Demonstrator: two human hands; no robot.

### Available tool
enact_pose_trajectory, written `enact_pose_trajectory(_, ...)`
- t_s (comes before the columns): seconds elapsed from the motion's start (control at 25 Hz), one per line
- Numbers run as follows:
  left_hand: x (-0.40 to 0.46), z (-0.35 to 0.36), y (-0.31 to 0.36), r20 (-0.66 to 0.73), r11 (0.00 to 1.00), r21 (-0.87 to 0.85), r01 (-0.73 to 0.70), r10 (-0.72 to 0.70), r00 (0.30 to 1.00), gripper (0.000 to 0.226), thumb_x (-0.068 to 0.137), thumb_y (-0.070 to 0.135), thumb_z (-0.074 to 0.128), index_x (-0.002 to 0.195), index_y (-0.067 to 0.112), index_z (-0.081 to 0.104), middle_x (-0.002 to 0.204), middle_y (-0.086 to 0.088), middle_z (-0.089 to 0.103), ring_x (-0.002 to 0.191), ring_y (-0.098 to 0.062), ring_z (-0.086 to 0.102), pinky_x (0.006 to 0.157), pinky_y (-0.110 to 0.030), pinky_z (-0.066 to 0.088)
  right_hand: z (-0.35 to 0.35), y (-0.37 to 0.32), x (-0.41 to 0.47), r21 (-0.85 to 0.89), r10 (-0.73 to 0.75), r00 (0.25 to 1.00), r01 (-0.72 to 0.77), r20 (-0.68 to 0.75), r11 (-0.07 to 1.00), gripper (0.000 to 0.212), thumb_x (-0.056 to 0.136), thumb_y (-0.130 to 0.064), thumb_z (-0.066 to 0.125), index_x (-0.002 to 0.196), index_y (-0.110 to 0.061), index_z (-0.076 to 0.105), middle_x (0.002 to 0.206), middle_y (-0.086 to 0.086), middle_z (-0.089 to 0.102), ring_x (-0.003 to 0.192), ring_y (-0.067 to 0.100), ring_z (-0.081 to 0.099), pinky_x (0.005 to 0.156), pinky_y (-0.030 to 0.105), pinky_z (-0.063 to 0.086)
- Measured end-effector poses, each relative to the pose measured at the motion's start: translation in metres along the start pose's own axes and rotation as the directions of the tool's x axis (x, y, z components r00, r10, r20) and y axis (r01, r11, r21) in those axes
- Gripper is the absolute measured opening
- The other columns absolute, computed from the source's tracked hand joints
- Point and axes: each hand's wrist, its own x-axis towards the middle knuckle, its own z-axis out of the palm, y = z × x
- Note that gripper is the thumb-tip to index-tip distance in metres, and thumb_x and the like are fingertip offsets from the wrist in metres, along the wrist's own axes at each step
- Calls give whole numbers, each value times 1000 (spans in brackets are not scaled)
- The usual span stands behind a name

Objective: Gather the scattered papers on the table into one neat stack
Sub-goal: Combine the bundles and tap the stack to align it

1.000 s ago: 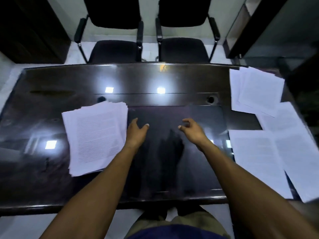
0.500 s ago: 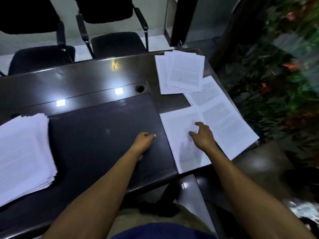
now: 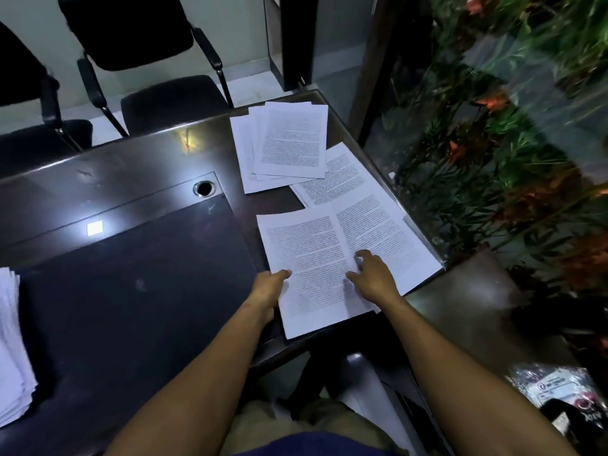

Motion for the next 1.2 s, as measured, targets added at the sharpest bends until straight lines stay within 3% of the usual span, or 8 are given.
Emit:
enact_pose_trajectory(0.08, -2, 6, 1, 15, 999, -37, -3, 4, 1000, 18, 99, 5, 59, 116, 5, 65, 109, -13, 73, 95, -32, 72, 66, -37, 60, 1, -1, 6, 40, -39, 998, 38, 47, 998, 49, 93, -19, 67, 139, -15, 50, 127, 10, 64, 114, 30, 61, 79, 29, 40)
enact_pose_trajectory(0.16, -4, 9, 5, 24, 999, -3, -32, 32, 999, 26, 98, -6, 51, 111, 9, 68, 106, -11, 74, 94, -31, 73, 69, -37, 61, -3, -4, 10, 94, -66, 994, 58, 89, 994, 49, 94, -13, 64, 140, -20, 51, 127, 7, 66, 104, 23, 61, 80, 27, 42)
enact_pose_trajectory(0.4, 11, 4, 31, 33, 993, -2, -122, 122, 992, 27, 96, -9, 53, 101, 12, 68, 104, -7, 74, 95, -27, 72, 78, -38, 58, -29, -21, 26, 202, -109, 994, 104, 14, 974, 44, 94, -8, 61, 136, -21, 57, 107, -1, 65, 91, 17, 60, 68, 25, 45)
enact_pose_trajectory(0.52, 20, 18, 45, 101, 990, 12, -143, 141, 985, 23, 94, -9, 57, 105, 7, 69, 111, -11, 73, 97, -27, 71, 84, -40, 58, -54, -22, 35, 172, -96, 995, 100, -30, 980, 42, 95, -6, 58, 135, -20, 57, 107, -3, 64, 94, 18, 61, 72, 28, 44)
enact_pose_trajectory(0.72, 32, 66, 42, 233, 948, 293, -121, 52, 971, 28, 91, 1, 66, 119, 3, 68, 114, -11, 74, 99, -27, 72, 85, -39, 61, -81, 15, 55, 2, 26, 991, -26, -131, 1000, 47, 91, -6, 59, 136, -18, 57, 127, 5, 67, 112, 29, 63, 81, 31, 46)
enact_pose_trajectory(0.8, 32, 85, 31, 189, 909, 397, -127, 55, 980, 26, 89, 7, 70, 115, 6, 68, 110, -11, 75, 92, -25, 71, 78, -35, 59, -85, 36, 60, -97, 89, 980, -108, -178, 989, 49, 87, -9, 59, 135, -20, 59, 135, 9, 60, 120, 33, 59, 93, 35, 50)
enact_pose_trajectory(0.96, 31, 112, 31, -63, 873, 474, -119, 168, 984, 20, 84, 17, 71, 102, 12, 66, 99, -1, 69, 81, -12, 63, 63, -26, 50, -94, 55, 75, -158, 186, 957, -223, -221, 962, 62, 89, -39, 72, 142, -18, 48, 145, 14, 43, 132, 38, 45, 105, 48, 45)
enact_pose_trajectory(1.2, 30, 148, 39, -159, 952, 284, -116, 166, 973, 11, 91, 10, 66, 88, 18, 60, 90, 4, 64, 80, -13, 63, 71, -28, 51, -109, 52, 96, -67, 257, 945, -275, -203, 959, 67, 86, -38, 78, 136, -7, 46, 140, 21, 41, 115, 45, 57, 88, 45, 52)
